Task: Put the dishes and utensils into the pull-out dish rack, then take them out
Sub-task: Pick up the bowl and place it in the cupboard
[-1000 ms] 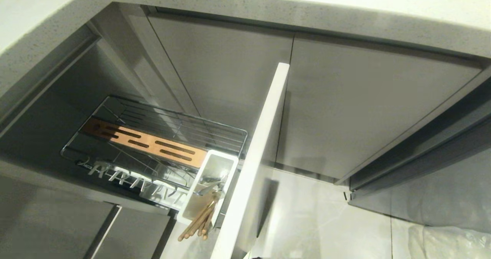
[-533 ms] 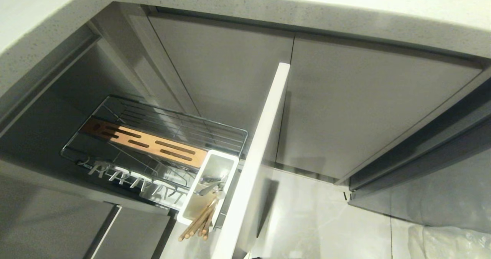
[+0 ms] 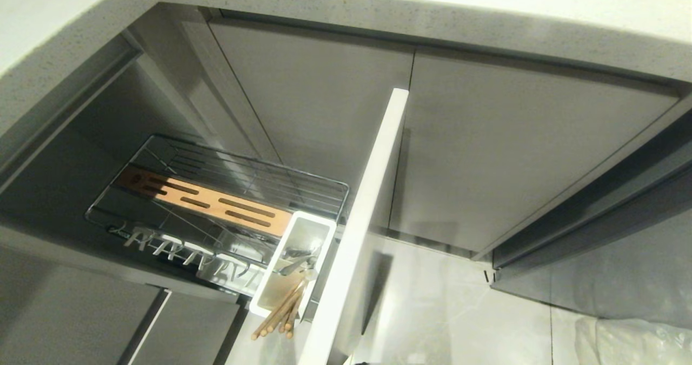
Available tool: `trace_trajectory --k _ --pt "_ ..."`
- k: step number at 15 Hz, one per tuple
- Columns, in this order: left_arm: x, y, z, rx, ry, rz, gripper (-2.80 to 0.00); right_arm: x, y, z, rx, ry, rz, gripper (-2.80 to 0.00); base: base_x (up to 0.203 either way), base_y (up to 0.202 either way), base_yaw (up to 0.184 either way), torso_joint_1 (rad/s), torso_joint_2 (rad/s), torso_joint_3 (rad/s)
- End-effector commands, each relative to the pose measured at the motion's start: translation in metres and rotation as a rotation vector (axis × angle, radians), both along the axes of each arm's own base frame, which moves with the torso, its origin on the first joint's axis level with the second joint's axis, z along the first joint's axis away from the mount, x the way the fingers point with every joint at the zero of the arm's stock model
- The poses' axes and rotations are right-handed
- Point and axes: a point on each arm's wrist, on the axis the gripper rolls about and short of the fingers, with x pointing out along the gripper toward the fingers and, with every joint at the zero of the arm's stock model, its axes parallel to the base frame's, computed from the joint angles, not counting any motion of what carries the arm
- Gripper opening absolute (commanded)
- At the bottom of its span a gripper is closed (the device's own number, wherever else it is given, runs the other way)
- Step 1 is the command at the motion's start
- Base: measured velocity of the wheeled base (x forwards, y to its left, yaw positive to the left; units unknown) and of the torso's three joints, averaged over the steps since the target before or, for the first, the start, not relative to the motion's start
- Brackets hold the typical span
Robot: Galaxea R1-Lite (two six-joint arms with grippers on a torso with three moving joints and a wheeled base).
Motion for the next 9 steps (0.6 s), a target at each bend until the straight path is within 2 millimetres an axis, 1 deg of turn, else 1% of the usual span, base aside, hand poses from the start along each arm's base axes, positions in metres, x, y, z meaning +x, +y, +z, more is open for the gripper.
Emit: trace_trajectory --k 1,4,7,9 --pt "-0.001 0.021 -0.012 -0.06 -0.004 -0.006 0.0 0.0 0.0 0.0 0.0 0.0 0.0 -2.8 0.0 0.0 0.0 0.0 0.0 0.0" --pt "-0.002 0.037 -0.023 -0.112 -0.005 -0.012 0.0 0.0 0.0 0.0 0.0 0.0 0.0 -2.8 0.0 0.0 0.0 0.0 0.0 0.0" --pt "-0.002 0.047 -0.035 -0.184 -0.011 -0.024 0.0 0.0 0.0 0.0 0.0 0.0 0.0 -2.8 0.0 0.0 0.0 0.0 0.0 0.0" --pt "0.0 0.051 -0.039 -0.206 -0.053 -0.089 0.0 0.0 0.0 0.0 0.0 0.0 0.0 -2.8 0.0 0.0 0.0 0.0 0.0 0.0"
